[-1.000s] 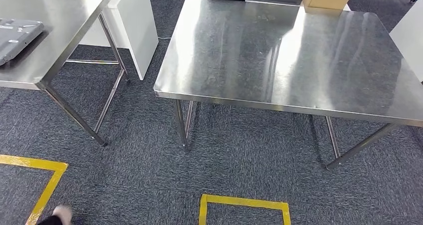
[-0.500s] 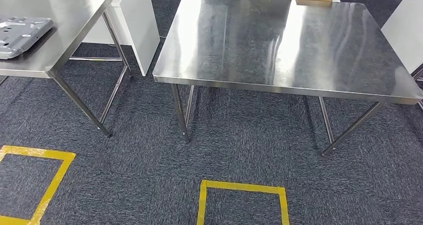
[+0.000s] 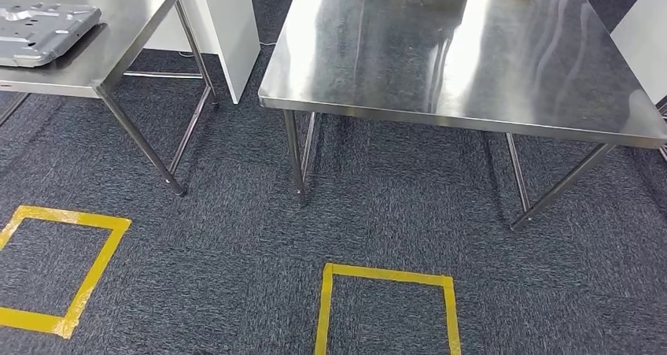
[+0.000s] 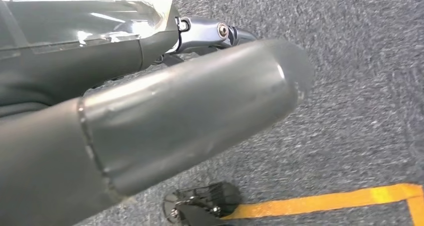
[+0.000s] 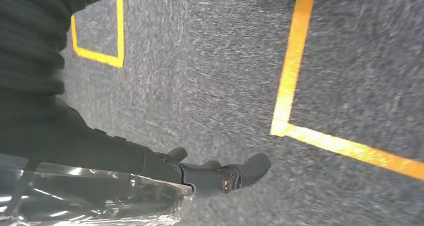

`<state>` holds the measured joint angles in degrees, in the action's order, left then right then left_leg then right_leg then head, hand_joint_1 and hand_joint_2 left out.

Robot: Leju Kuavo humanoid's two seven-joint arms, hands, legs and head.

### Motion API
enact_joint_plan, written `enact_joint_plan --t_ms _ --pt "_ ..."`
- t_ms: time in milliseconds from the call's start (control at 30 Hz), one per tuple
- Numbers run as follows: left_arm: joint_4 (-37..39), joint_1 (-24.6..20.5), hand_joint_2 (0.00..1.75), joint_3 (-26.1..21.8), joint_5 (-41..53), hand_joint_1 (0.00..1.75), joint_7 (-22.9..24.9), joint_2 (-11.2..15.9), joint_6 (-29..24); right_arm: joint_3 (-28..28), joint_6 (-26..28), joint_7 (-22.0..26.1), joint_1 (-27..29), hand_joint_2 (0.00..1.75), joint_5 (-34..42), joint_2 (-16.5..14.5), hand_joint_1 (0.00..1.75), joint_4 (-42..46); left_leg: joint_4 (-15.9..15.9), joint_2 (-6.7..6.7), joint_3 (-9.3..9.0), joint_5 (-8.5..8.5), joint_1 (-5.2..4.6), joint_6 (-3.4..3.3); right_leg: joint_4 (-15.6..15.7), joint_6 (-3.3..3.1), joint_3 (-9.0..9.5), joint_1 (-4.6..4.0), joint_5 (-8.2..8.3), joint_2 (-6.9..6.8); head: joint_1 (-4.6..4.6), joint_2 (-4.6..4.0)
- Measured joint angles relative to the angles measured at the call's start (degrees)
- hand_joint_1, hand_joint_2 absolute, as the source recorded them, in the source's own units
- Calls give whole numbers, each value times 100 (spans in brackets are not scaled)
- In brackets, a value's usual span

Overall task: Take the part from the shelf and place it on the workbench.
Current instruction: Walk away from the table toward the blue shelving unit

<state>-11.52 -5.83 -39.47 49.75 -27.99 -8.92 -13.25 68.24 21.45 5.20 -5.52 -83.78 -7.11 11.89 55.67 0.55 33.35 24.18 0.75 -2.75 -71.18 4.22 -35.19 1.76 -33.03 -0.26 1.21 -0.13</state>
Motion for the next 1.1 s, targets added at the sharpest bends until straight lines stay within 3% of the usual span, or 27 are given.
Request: enact_joint_plan --t_ms 67,100,167,233,267,333,400,433,467,500,533,600,667,700,767,800,833,900,933,967,1000,1033,1067,1100 --pt "-2 -6 0 -1 0 0 2 4 0 -1 -1 -1 -9 175 9 -1 0 -2 64 0 143 -80 24 80 792 138 561 52 223 3 -10 0" --pt "-4 -11 0 -2 0 0 3 7 0 -1 -1 -2 -16 175 11 -4 0 -3 109 -1 207 -115 26 127 1177 152 798 42 243 17 -13 0" --pt "-7 -18 0 -2 2 0 4 13 -2 -2 -1 -2 -27 175 14 -23 0 -7 166 -3 281 -193 -3 198 1530 100 953 -1 176 41 -19 0" --pt "-6 -17 0 -4 4 0 4 16 -4 -2 -16 -2 -20 175 31 -26 0 -9 188 -5 313 -241 3 239 1504 -9 858 7 212 35 -10 0" --pt "-6 -16 0 -5 4 0 4 20 -5 -1 -40 -2 -17 175 46 -26 0 -9 247 -7 345 -150 18 255 1488 -82 815 18 254 25 -4 0" --pt "-6 -15 0 -7 4 0 5 26 -5 0 -114 -1 -19 175 95 -24 0 -9 666 -14 476 354 41 289 1484 -264 698 12 365 5 2 0" --pt "-6 -16 0 -7 4 0 6 27 -6 1 -185 1 -29 175 148 -21 0 -9 1419 -16 634 943 39 302 1477 -401 557 -50 498 -4 3 0" --pt "-6 -16 0 -7 4 0 6 27 -6 3 -214 2 -31 175 171 -20 0 -9 1739 -17 660 1059 38 295 1471 -434 479 -81 568 -8 5 0" --pt "-6 -16 0 -7 4 0 6 27 -7 5 -243 3 -30 175 189 -18 0 -9 1910 -17 613 1036 38 276 1467 -449 394 -110 639 -10 3 0" --pt "-6 -17 0 -7 4 0 6 27 -7 8 -269 3 -30 131 202 -16 0 -9 1869 -18 466 903 36 244 1465 -453 309 -138 706 -9 4 0" --pt "-6 -20 0 -7 4 0 6 27 -7 9 -290 2 -30 87 208 -14 0 -9 1632 -23 221 744 28 196 1464 -455 233 -161 770 -5 4 0" --pt "-9 -40 0 -7 5 0 5 32 -7 9 -320 -9 -32 0 210 -16 0 -9 765 -39 -446 641 -14 80 1461 -436 135 -197 881 1 5 0" --pt "-12 -71 0 -6 7 0 4 36 -9 10 -352 -27 -35 0 210 -19 0 -9 92 -49 -881 749 -70 22 1465 -378 86 -201 989 -12 4 0" --pt "-12 -79 0 -5 8 0 4 35 -10 11 -369 -35 -37 0 210 -18 0 -9 -52 -47 -935 762 -97 11 1479 -338 68 -196 1051 -21 4 0" --pt "-6 -77 0 -5 11 0 5 18 -12 18 -391 -50 -33 0 215 -5 0 -9 -141 -22 -831 621 -94 -32 1462 -285 -4 -190 1079 -22 15 0" --pt "-4 -77 0 -7 13 0 8 12 -15 21 -400 -62 -28 0 217 0 0 -9 -175 -7 -745 518 -84 -63 1365 -295 -68 -194 948 -14 3 0" --pt "-2 -79 0 -8 14 0 10 6 -17 25 -406 -79 -21 0 222 6 0 -9 -205 6 -641 414 -68 -85 1164 -323 -155 -195 711 -4 -8 0" --pt "-3 -86 0 -11 21 0 15 5 -22 28 -419 -104 -14 0 231 11 0 -9 -201 14 -424 235 -72 -99 469 -370 -321 -159 135 6 -38 0" --pt "-2 -85 0 -12 27 0 16 2 -22 30 -423 -113 -12 0 234 15 0 -9 -198 21 -311 145 -70 -88 99 -340 -360 -138 -16 6 -40 0" --pt "-2 -84 0 -13 36 0 17 -3 -22 33 -430 -115 -13 0 237 22 0 -9 -189 31 -192 53 -65 -72 -173 -269 -335 -115 -22 7 -41 0" --pt "-2 -84 0 -13 43 0 19 -7 -22 35 -438 -117 -13 0 237 29 0 -9 -174 41 -78 -35 -54 -49 -269 -174 -230 -93 96 6 -45 0" --pt "-2 -84 0 -13 49 0 20 -10 -22 37 -449 -121 -13 0 237 38 0 -9 -148 48 40 -118 -40 -20 -166 -79 -33 -68 256 6 -45 0" --pt "-2 -86 0 -13 54 0 23 -11 -22 37 -460 -122 -16 0 236 45 0 -9 -105 51 151 -192 -29 15 138 -12 261 -40 363 6 -47 0" --pt "-4 -86 0 -13 55 0 26 -9 -22 37 -471 -126 -23 0 235 46 0 -9 -41 47 253 -250 -30 52 620 13 651 -30 361 9 -51 0"
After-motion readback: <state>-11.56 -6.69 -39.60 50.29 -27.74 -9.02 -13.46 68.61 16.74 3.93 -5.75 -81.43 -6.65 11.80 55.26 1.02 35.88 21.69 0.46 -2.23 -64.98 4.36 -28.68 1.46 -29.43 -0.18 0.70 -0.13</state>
